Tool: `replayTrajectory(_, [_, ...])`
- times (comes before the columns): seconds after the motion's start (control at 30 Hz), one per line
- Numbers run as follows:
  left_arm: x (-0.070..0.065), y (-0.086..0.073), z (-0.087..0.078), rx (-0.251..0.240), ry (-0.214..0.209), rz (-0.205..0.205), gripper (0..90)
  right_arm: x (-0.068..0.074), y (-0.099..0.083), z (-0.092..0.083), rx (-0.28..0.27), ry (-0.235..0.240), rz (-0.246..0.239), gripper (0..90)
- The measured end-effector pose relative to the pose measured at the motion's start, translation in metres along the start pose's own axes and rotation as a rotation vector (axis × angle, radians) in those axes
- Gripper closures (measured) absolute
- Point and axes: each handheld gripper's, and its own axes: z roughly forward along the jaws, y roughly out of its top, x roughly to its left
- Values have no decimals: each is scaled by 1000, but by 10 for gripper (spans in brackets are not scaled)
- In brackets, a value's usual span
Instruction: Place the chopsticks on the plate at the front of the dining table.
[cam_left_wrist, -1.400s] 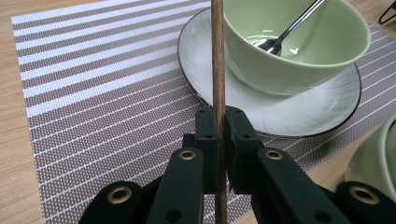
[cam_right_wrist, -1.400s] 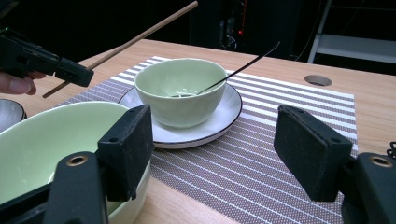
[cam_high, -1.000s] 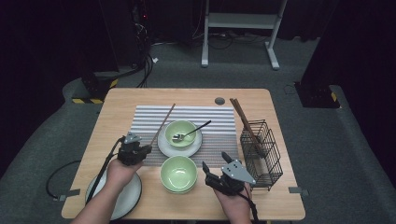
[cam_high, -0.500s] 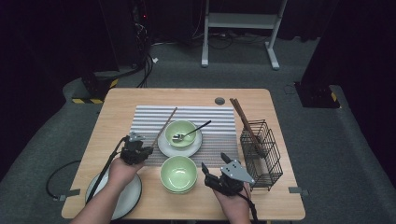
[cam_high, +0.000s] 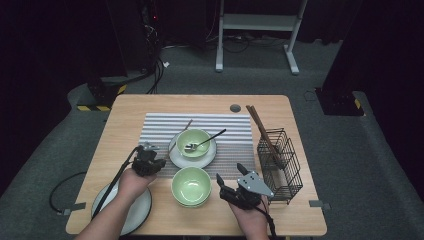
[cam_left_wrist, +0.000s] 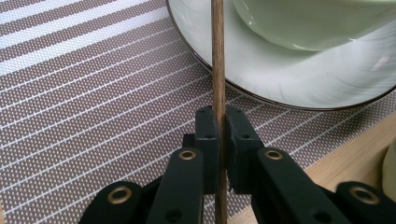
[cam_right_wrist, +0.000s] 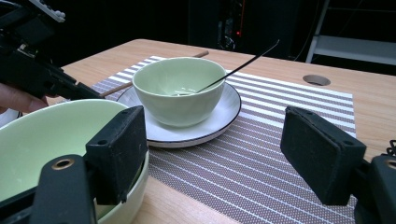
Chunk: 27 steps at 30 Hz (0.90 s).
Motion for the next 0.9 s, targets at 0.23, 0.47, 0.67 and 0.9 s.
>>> replayTrajectory(0.23, [-2,0,1,11,-9,6,840,1,-1,1,5,6,-1,232])
replayTrajectory(0.47, [-5,0,0,6,-21,6,832,2,0,1,1,8,-5,234])
replayTrajectory(0.67, [-5,1,-4,0,-26,8,829,2,0,1,1,9,-5,236])
replayTrajectory(0.9, [-6,0,-3,4,-29,18,824,2,0,0,4,13,-3,244])
